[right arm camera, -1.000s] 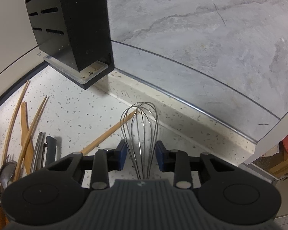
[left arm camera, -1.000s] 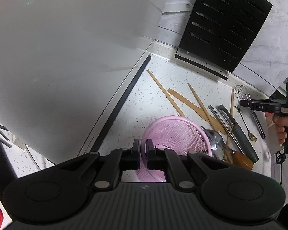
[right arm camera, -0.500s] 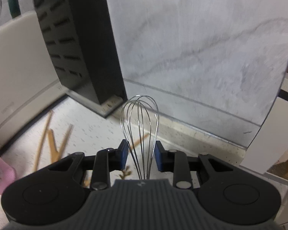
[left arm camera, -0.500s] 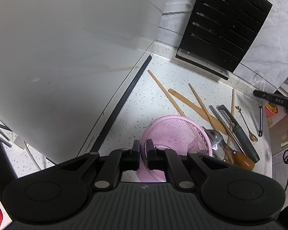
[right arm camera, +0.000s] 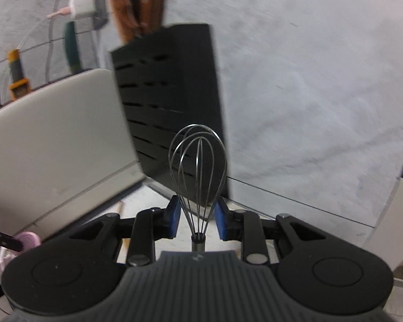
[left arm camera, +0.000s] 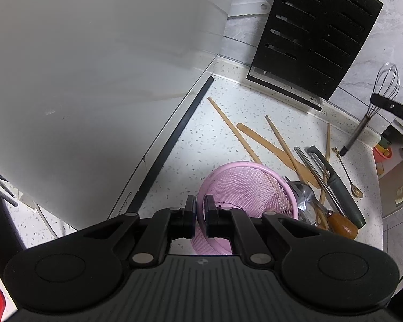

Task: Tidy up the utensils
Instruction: 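Lift the whisk and lower it handle-first into the pink mesh cup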

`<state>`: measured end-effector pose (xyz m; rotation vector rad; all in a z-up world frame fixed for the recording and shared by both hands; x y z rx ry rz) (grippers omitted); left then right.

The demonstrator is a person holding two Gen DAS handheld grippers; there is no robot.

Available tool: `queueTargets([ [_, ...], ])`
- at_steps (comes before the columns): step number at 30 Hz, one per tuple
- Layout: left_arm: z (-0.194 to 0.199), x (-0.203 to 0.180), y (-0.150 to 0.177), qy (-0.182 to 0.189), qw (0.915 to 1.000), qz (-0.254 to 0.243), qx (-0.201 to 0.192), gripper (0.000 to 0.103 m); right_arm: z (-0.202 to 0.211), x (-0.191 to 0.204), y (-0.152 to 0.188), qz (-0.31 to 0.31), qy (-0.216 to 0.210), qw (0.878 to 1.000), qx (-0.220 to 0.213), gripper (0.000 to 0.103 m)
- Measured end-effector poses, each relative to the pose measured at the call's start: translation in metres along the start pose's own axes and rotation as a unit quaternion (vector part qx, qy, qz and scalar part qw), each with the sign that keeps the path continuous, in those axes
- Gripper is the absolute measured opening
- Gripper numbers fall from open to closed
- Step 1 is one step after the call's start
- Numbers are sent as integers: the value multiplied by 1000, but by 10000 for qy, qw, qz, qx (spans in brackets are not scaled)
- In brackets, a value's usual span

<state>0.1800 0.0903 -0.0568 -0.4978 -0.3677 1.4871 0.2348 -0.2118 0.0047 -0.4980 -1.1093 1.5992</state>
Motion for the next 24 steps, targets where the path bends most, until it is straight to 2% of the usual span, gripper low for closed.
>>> queueTargets([
  [7, -2, -1, 0, 47, 10000, -3, 11, 6, -2, 80, -25, 190, -705, 9968, -329, 25],
  [13, -2, 0, 1, 115, 9999, 24, 11, 6, 9, 151, -42, 207, -1537, 9858, -638, 25],
  [19, -3, 1, 3, 157, 9999, 40, 5, 6, 0, 204, -25, 508, -2034, 9767, -459, 25],
  [24, -3, 2, 3, 170, 9998, 40, 5, 6, -19, 221, -4, 709, -2122, 9744, -220, 25],
])
Point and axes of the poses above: each gripper's, at about its wrist camera, not at the fingertips, and z roughly against the way its jaws point, x to its left, y to its underside, the point moved 10 cm from there along -z, roughly the way its jaws point, and after that the axes turned 5 degrees about -y, right-handed, at the moved point
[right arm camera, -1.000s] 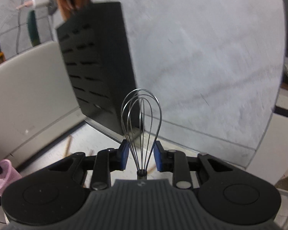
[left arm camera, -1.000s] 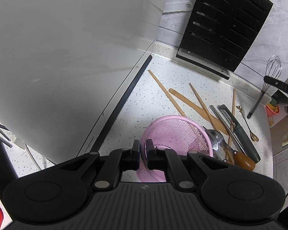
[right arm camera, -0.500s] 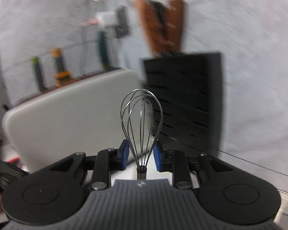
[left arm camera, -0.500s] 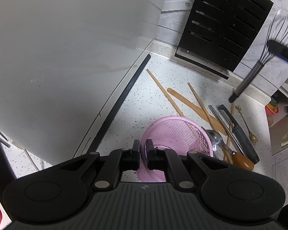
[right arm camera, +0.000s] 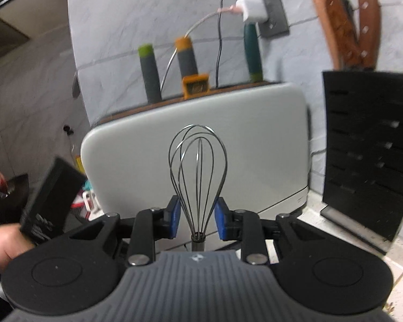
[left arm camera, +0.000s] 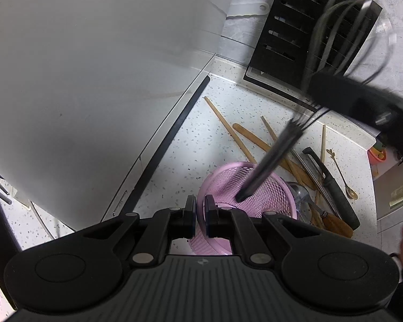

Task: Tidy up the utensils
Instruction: 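Lift the whisk and lower it handle-first into the pink mesh cup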

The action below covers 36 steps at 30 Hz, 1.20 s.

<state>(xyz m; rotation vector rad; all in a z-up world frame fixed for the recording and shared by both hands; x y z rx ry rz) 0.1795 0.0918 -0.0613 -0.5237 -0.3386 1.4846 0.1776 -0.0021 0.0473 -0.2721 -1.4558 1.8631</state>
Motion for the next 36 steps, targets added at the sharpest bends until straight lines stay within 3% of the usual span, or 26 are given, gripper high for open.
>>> queueTargets([
  [11, 0, 0, 1, -20, 10000, -55, -27, 7, -39, -12, 41, -352, -383, 9977, 426, 26],
  [30, -1, 1, 1, -10, 9999, -97, -31, 7, -72, -14, 55, -852, -737, 9914, 664, 30],
  [36, -1, 0, 1, -20, 9999, -96, -32, 7, -67, -13, 50, -956, -854, 9897, 641, 48],
])
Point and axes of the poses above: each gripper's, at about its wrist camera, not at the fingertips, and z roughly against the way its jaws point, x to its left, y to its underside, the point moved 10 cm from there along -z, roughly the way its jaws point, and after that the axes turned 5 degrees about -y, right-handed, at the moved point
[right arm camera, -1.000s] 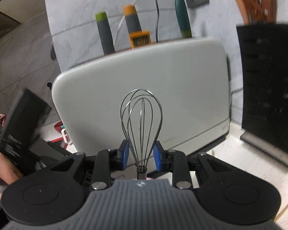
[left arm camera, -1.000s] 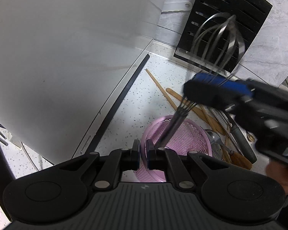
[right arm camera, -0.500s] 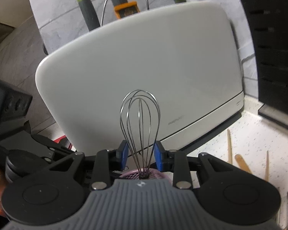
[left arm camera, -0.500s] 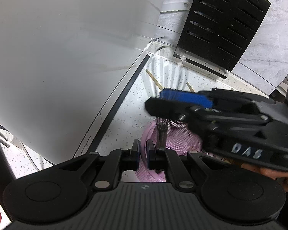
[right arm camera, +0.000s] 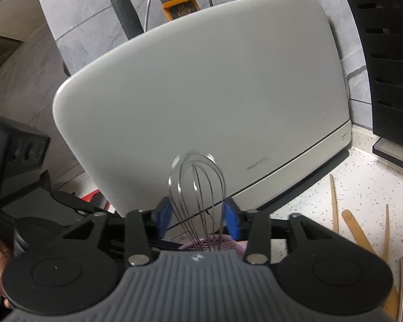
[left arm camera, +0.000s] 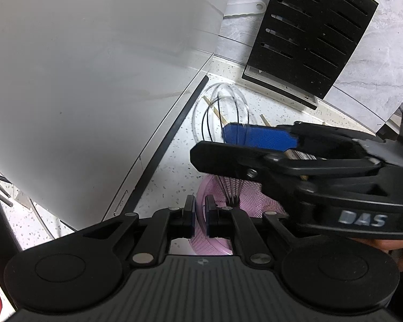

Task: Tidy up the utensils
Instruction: 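Lift the whisk and lower it handle-first into the pink mesh cup, then grasp the grey spatula handle with the right tool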

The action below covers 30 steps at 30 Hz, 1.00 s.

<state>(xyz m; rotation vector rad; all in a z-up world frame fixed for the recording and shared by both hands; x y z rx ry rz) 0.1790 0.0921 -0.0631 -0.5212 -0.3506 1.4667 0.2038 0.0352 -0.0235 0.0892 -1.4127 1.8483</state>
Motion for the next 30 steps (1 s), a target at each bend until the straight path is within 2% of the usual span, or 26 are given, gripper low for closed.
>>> queueTargets([
  [8, -1, 0, 0, -30, 10000, -9, 1, 7, 23, 6, -7, 116, -93, 9998, -102, 49],
  [15, -4, -1, 0, -84, 10000, -49, 12, 7, 49, -8, -13, 122, 96, 9995, -268, 49],
  [19, -4, -1, 0, -114, 9999, -52, 24, 7, 65, -25, -14, 218, 501, 9982, -251, 49],
  [24, -6, -2, 0, -140, 9999, -33, 43, 7, 85, -66, -3, 336, 1454, 9888, 12, 49],
  [30, -7, -4, 0, -158, 9998, -54, 49, 7, 112, -122, 21, -118, 2122, 9767, 307, 49],
])
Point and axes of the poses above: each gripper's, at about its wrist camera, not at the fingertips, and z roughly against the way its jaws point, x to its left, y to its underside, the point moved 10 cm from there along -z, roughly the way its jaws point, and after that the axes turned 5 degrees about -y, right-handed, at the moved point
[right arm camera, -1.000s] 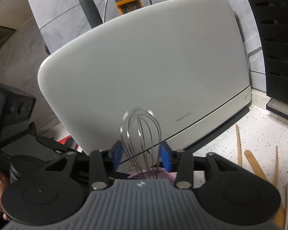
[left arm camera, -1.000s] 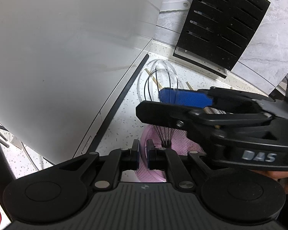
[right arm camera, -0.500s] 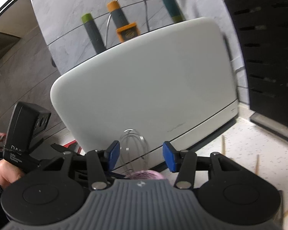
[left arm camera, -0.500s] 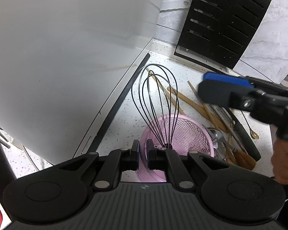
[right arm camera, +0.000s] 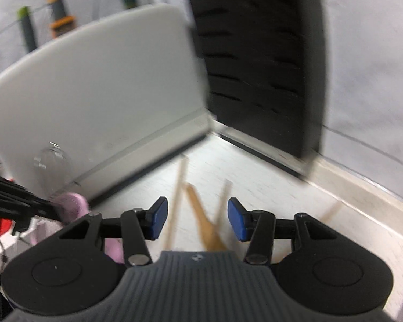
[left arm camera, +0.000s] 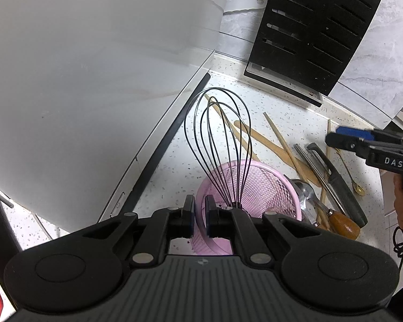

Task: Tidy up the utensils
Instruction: 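Grasp the grey spatula handle with the right tool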

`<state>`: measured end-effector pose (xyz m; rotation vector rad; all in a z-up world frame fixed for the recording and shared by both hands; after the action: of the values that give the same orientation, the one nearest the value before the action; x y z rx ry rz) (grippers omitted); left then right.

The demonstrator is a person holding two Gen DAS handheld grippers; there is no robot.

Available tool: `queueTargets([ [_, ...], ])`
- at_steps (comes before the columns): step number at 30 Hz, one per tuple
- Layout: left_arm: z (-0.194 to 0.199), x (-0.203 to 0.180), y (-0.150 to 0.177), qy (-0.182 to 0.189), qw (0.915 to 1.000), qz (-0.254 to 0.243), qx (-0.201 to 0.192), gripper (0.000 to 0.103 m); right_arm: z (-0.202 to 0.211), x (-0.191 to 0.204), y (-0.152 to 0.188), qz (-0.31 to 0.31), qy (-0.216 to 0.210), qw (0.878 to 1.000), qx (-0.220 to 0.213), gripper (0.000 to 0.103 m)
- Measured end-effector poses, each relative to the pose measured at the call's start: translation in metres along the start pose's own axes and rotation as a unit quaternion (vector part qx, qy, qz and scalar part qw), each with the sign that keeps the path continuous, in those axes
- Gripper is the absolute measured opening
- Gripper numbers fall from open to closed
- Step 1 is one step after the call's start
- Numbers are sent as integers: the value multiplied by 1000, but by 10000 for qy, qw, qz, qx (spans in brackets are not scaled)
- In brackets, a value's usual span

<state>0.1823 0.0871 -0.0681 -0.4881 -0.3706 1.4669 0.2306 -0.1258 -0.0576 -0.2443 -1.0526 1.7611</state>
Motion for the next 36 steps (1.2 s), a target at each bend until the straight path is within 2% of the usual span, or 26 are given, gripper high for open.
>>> queueTargets([
  [8, 0, -1, 0, -23, 10000, -21, 0, 7, 9, -57, 34, -204, 592, 9973, 383, 49],
  [13, 0, -3, -1, -30, 10000, -29, 0, 7, 9, -76, 49, -255, 815, 9945, 613, 49],
  [18, 0, -4, -1, -33, 10000, -50, 1, 7, 9, -73, 57, -217, 692, 9947, 732, 48],
  [25, -1, -6, -2, -18, 10000, -70, 3, 7, -2, -46, 62, 161, 424, 9939, 1004, 46],
  [31, -2, -7, -2, -42, 10000, -70, 15, 7, -18, -41, 61, 307, 600, 9892, 1302, 40],
  [36, -2, -6, -1, -15, 10000, -72, 28, 7, -27, -39, 59, 423, 752, 9838, 1572, 41],
])
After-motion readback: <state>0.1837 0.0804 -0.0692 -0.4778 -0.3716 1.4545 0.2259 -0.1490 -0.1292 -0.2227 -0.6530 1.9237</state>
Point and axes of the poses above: each gripper's, at about its wrist camera, not at the fingertips, and z roughly against the way its jaws point, x to its left, y to its underside, the point moved 10 cm from there along -z, roughly the way its jaws point, and after that the axes turned 5 degrees about -y, right-handed, at the moved point
